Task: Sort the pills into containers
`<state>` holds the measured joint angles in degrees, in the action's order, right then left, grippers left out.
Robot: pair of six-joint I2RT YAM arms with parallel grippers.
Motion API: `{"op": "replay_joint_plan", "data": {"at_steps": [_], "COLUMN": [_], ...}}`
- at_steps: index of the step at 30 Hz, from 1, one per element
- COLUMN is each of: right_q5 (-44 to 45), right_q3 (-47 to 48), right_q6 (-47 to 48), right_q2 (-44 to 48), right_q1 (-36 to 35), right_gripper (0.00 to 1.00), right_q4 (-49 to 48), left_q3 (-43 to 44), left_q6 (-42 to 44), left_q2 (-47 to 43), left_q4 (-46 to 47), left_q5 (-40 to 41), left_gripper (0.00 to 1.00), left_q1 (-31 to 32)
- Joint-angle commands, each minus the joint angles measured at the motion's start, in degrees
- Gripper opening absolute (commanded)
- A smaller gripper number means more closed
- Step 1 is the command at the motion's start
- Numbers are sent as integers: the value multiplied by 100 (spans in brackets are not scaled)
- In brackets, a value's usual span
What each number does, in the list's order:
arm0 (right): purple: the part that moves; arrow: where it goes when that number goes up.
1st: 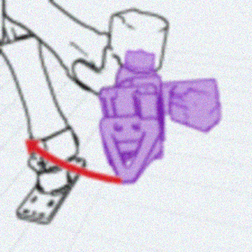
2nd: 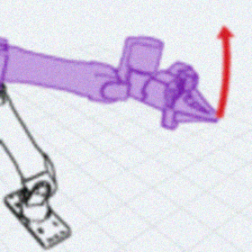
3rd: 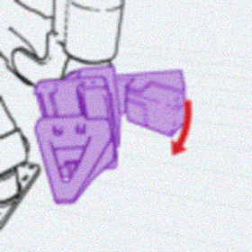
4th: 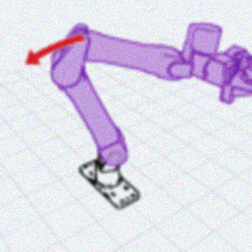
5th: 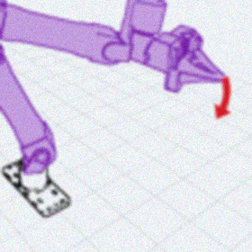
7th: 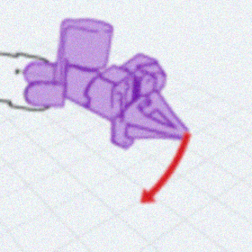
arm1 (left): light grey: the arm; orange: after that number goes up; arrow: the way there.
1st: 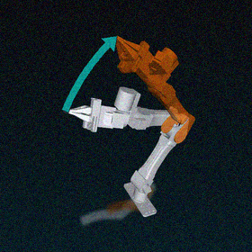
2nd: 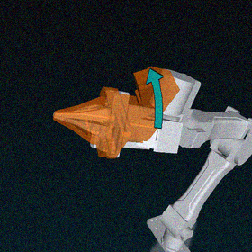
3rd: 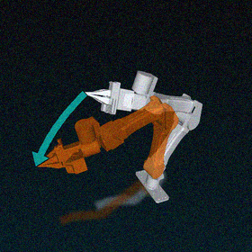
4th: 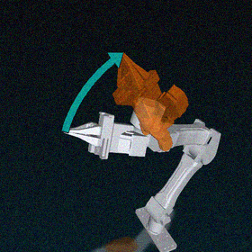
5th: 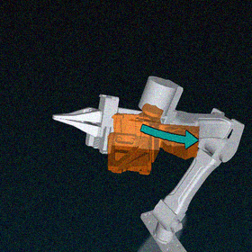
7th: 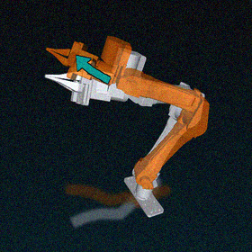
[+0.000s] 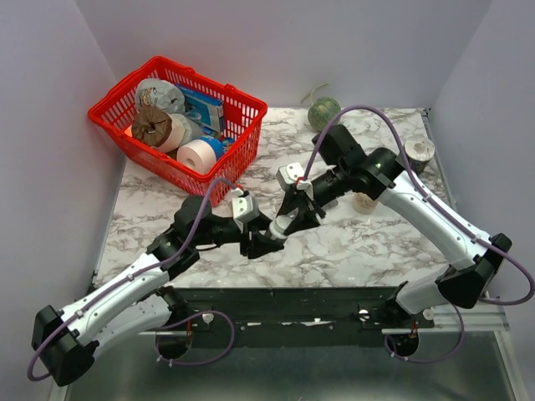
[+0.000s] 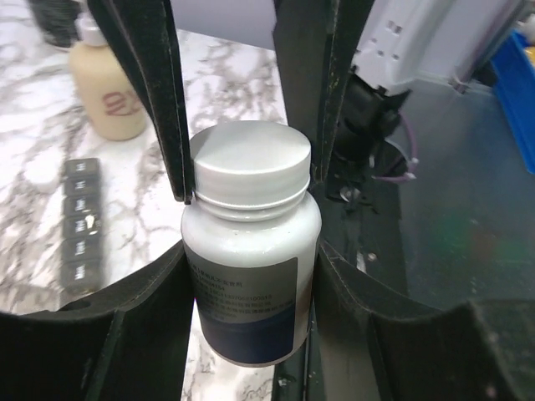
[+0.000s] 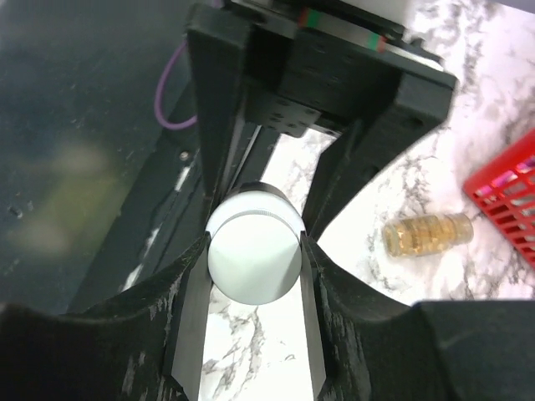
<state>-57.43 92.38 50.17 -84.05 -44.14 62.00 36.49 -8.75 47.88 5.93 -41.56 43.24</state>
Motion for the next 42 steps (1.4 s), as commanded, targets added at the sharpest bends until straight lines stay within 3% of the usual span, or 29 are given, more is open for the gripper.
{"op": "replay_joint_plan", "data": {"at_steps": [1,5,10,11,16,20,26,28,31,32,35,39,42], "right_q5": [767,1365,1340,1166,540,408,478,434,207,32,-610,-700,-551], "right_q3": [-808,-1090,-1284,-1371,-1205,-801,-37,340,614,571,238,438,413], "right_q6": [-1594,-2615,-4284,-4479,-4535,-3851,-2892,-2611,-1454,-213,2100,2883,2622], "right_q2": [282,241,-41,-67,-199,-296,-130,-50,90,160,433,171,12], "right_q1": [-95,-86,-86,-77,-68,11,124,212,301,292,283,3,-226], "right_gripper": [37,33,29,38,56,79,98,100,100,100,100,98,91], "right_q4": [-941,-1724,-2227,-2401,-2316,-1799,-1103,-927,-305,202,1144,1893,1799], "left_q3": [-54,-116,-265,-283,-572,-740,-705,-722,-705,-687,-573,-301,-204], "left_q6": [-337,-381,-101,-57,207,383,489,463,357,331,216,111,128], "left_q2": [-472,-499,-455,-437,-463,-604,-823,-859,-842,-763,-544,-244,-51], "left_q4": [1357,1638,1911,1929,1868,1552,822,690,620,611,637,672,663], "left_q5": [1939,2669,3408,3418,2891,2128,1670,1319,557,370,-473,-994,-1152], "left_gripper": [0,0,0,0,0,0,0,0,0,0,0,0,0], "left_q1": [-53,-44,9,9,0,0,-18,-35,-62,-62,-62,-62,-62]}}
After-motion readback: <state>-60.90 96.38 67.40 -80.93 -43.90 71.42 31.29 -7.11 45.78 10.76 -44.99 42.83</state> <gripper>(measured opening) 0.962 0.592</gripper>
